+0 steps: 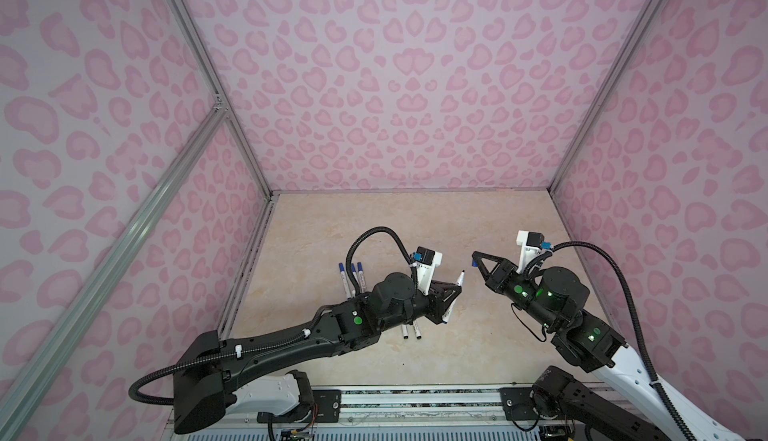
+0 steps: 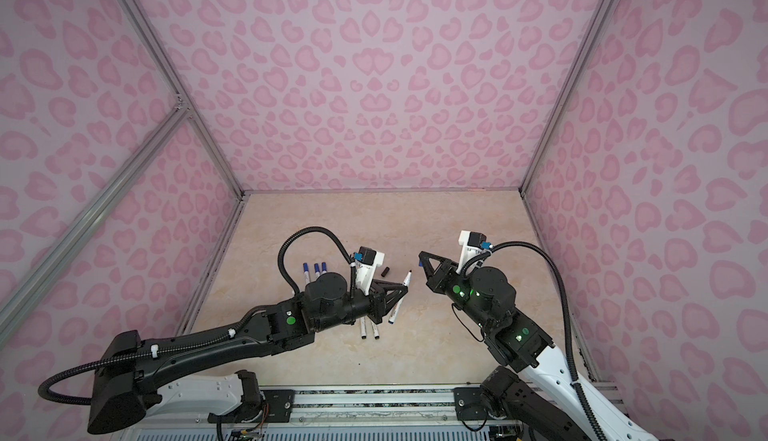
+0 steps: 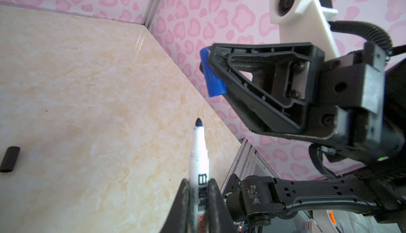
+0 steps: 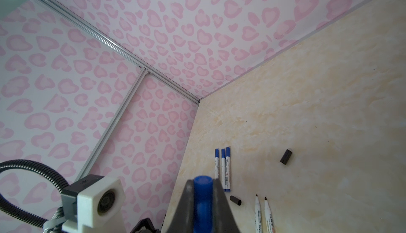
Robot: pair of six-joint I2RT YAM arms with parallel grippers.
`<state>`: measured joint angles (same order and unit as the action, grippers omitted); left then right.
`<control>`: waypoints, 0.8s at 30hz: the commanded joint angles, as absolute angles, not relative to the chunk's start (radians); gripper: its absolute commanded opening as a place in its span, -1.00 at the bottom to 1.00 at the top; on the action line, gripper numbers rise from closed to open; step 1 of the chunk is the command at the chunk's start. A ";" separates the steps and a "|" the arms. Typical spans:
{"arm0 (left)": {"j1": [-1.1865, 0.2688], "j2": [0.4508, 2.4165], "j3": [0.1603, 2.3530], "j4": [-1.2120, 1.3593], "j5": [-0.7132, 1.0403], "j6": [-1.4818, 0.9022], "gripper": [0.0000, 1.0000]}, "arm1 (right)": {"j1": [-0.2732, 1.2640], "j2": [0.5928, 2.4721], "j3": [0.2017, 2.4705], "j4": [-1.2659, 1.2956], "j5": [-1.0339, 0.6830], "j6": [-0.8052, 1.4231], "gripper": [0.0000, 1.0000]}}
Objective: Insert the pens into the pen caps
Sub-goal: 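Bring the blue cap down onto the thin marker tip held by the left gripper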
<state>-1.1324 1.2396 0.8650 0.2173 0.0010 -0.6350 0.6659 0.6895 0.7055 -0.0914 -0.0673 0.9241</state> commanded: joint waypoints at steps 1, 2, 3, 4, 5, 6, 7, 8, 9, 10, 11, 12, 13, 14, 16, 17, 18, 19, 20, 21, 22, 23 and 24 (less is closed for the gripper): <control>-1.137 1.250 0.884 0.244 0.011 -0.641 -0.94 | 0.672 0.699 0.693 -0.033 -0.055 0.928 -0.80; -1.137 1.253 0.884 0.244 0.012 -0.641 -0.94 | 0.675 0.703 0.692 -0.030 -0.053 0.930 -0.80; -1.137 1.256 0.885 0.244 0.012 -0.643 -0.94 | 0.677 0.707 0.692 -0.025 -0.052 0.931 -0.81; -1.138 1.258 0.885 0.244 0.012 -0.643 -0.94 | 0.679 0.712 0.692 -0.022 -0.051 0.930 -0.81; -1.138 1.258 0.884 0.245 0.011 -0.644 -0.94 | 0.682 0.715 0.693 -0.019 -0.049 0.933 -0.81; -1.138 1.256 0.884 0.248 0.012 -0.644 -0.94 | 0.686 0.718 0.696 -0.020 -0.047 0.932 -0.82; -1.138 1.255 0.882 0.251 0.014 -0.643 -0.94 | 0.689 0.721 0.697 -0.018 -0.044 0.933 -0.82; -1.138 1.255 0.881 0.252 0.013 -0.643 -0.94 | 0.693 0.724 0.698 -0.016 -0.043 0.933 -0.82; -1.138 1.256 0.880 0.253 0.014 -0.643 -0.94 | 0.698 0.726 0.699 -0.014 -0.040 0.932 -0.82; -1.138 1.255 0.879 0.254 0.013 -0.643 -0.94 | 0.701 0.729 0.700 -0.014 -0.036 0.932 -0.82; -1.138 1.254 0.880 0.255 0.012 -0.643 -0.94 | 0.706 0.731 0.701 -0.014 -0.032 0.931 -0.82; -1.138 1.253 0.879 0.255 0.012 -0.643 -0.94 | 0.709 0.735 0.702 -0.014 -0.028 0.930 -0.82; -1.138 1.253 0.880 0.255 0.010 -0.641 -0.94 | 0.713 0.737 0.701 -0.012 -0.025 0.932 -0.82; -1.138 1.255 0.882 0.255 0.011 -0.640 -0.94 | 0.717 0.740 0.700 -0.009 -0.023 0.933 -0.82; -1.138 1.256 0.885 0.252 0.009 -0.638 -0.94 | 0.724 0.745 0.699 -0.005 -0.020 0.933 -0.83; -1.139 1.256 0.885 0.252 0.007 -0.638 -0.94 | 0.726 0.748 0.700 -0.004 -0.019 0.934 -0.83; -1.138 1.256 0.885 0.252 0.003 -0.638 -0.94 | 0.730 0.747 0.699 -0.005 -0.017 0.934 -0.82; -1.138 1.256 0.885 0.250 0.000 -0.638 -0.94 | 0.732 0.748 0.699 -0.006 -0.015 0.933 -0.82; -1.138 1.255 0.884 0.251 0.000 -0.639 -0.94 | 0.733 0.746 0.702 -0.007 -0.012 0.930 -0.83; -1.138 1.253 0.882 0.252 -0.002 -0.638 -0.94 | 0.735 0.745 0.702 -0.009 -0.010 0.931 -0.82; -1.138 1.253 0.879 0.254 -0.004 -0.640 -0.94 | 0.736 0.745 0.701 -0.010 -0.010 0.930 -0.82; -1.137 1.251 0.879 0.255 -0.008 -0.639 -0.94 | 0.738 0.743 0.701 -0.012 -0.010 0.929 -0.83; -1.138 1.251 0.877 0.254 -0.012 -0.640 -0.94 | 0.739 0.741 0.700 -0.012 -0.006 0.930 -0.82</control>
